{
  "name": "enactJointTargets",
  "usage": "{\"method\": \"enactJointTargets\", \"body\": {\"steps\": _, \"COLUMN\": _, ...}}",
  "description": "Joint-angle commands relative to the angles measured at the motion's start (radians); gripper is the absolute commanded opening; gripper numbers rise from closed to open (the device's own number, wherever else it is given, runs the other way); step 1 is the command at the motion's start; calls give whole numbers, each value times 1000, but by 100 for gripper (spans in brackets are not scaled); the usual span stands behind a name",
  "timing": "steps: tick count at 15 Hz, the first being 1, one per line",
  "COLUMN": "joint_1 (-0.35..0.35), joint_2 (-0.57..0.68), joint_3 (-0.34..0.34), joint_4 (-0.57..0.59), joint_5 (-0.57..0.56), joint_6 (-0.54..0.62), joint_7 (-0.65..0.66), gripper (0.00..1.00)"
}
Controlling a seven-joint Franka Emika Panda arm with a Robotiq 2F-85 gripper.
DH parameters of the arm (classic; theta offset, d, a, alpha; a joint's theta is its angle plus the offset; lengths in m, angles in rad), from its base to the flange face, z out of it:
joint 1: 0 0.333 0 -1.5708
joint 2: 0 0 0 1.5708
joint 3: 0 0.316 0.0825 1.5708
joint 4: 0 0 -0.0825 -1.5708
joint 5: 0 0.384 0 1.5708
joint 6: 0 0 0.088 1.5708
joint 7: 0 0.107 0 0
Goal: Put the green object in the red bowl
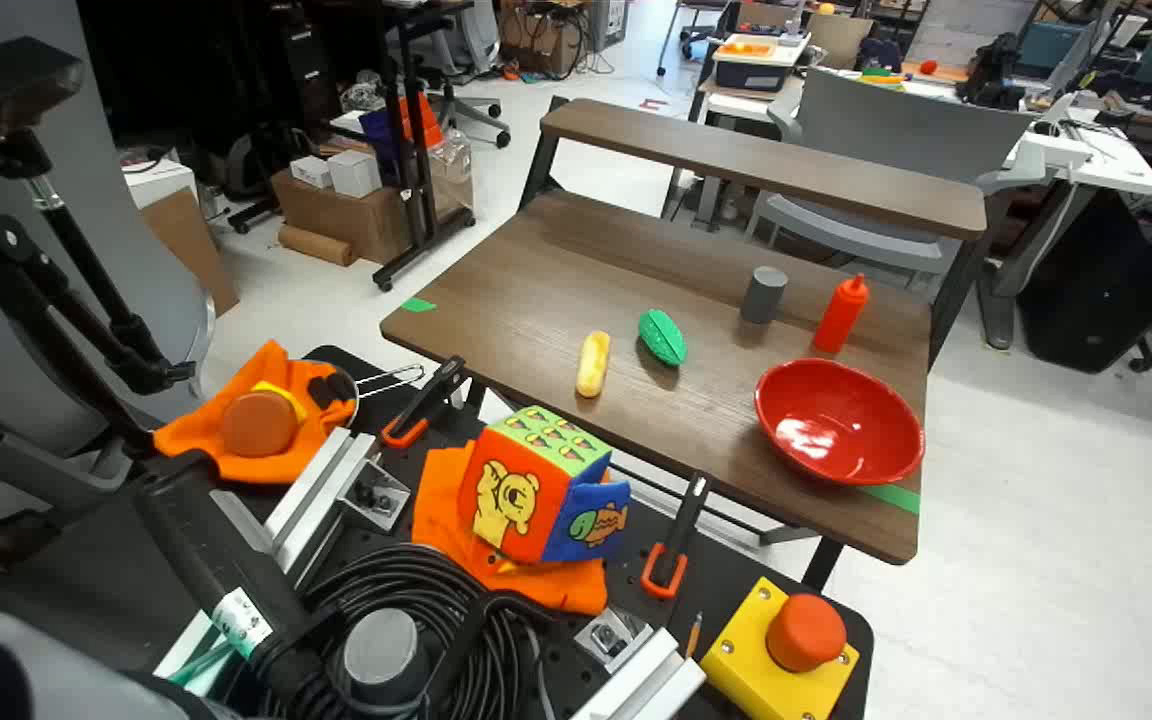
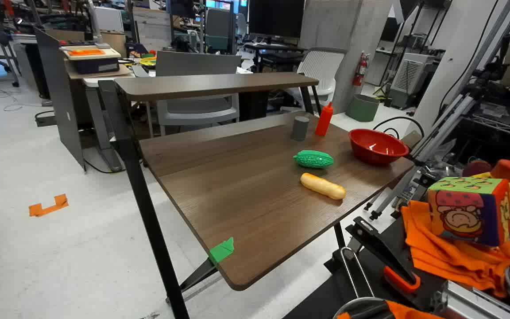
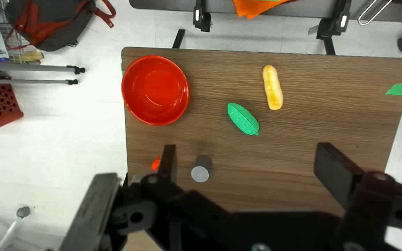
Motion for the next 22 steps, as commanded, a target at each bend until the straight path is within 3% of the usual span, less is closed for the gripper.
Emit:
{"method": "enactJointTargets", "body": {"steps": 1, "joint_1": 14, "joint_2": 1, "joint_3": -12, "joint_4": 2, "joint_5": -4, "joint_6": -2, "joint_7": 4, "gripper": 100}}
{"method": "enactJointTargets", "body": {"steps": 7, "joint_1": 14, "joint_2": 1, "joint_3": -12, "joint_4": 3, "joint_5": -4, "joint_6": -2, "joint_7": 4, "gripper": 100}}
{"method": "enactJointTargets", "body": {"steps": 11, "joint_1": 19, "joint_2": 49, "joint_3": -15, "joint_4": -24, "joint_5": -25, "joint_6": 73, "joint_7": -49, "gripper": 100}}
{"method": "enactJointTargets", "body": {"steps": 17, "joint_1": 12, "joint_2": 211, "joint_3": -37, "joint_4": -36, "joint_5": -24, "joint_6": 248, "joint_7": -156, "gripper": 100}}
{"method": "enactJointTargets", "body": {"steps": 22, "joint_1": -3, "joint_2": 409, "joint_3": -61, "joint_4": -35, "joint_5": -14, "joint_6": 472, "joint_7": -209, "gripper": 100}}
